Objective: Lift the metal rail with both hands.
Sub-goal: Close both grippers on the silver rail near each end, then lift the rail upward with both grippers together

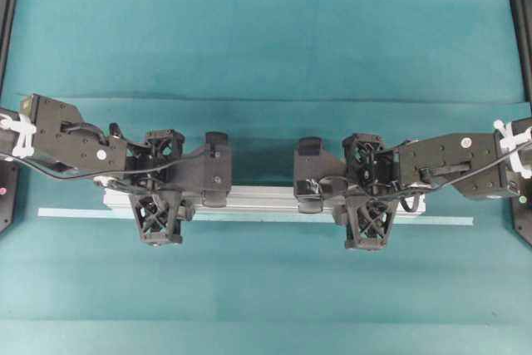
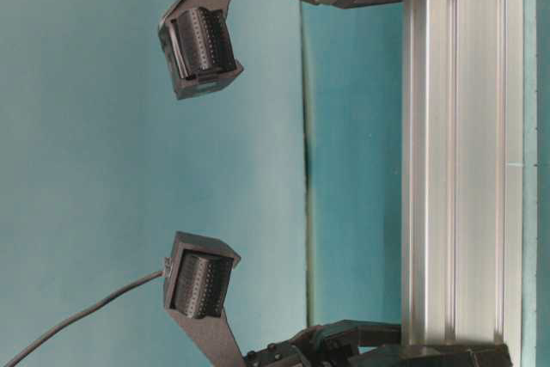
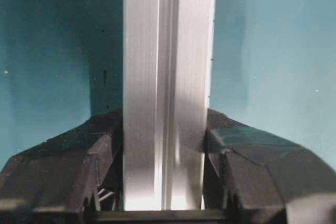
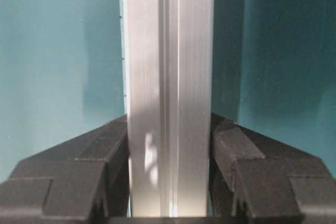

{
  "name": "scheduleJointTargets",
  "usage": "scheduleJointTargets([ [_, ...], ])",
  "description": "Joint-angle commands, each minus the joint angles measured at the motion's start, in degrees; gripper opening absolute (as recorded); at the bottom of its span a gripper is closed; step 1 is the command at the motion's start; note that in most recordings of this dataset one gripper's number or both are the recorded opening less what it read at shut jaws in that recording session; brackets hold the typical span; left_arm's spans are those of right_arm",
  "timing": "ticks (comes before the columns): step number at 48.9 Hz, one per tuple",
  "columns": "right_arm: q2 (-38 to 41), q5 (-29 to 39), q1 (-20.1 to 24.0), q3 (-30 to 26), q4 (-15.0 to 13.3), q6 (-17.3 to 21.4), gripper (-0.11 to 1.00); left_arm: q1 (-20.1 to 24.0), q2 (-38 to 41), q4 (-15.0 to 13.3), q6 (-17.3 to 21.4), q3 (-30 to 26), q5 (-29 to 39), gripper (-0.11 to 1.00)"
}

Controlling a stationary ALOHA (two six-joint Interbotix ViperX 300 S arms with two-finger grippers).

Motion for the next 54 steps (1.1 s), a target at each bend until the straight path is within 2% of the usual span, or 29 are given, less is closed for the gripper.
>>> scheduleJointTargets([
  [1, 0.2, 0.2, 0.1, -0.1, 0.2, 0.0, 0.39, 0.4, -1.2, 0.1, -0.3, -0.7, -0.1, 0.36],
  [17, -3.5, 4.0, -0.6, -0.6, 0.3, 0.3, 0.39, 0.4, -4.8, 0.1, -1.4, -1.3, 3.3, 0.36],
  [30, -8.7, 10.8, -1.6, -3.0, 0.3, 0.4, 0.39, 0.5, -8.9, 0.1, -2.7, -1.9, 6.3, 0.36],
  [54, -13.3, 23.1, -1.8, -11.1, 0.4, 0.4, 0.39, 1.0, -16.3, 0.1, -3.3, -8.8, 19.7, 0.36],
])
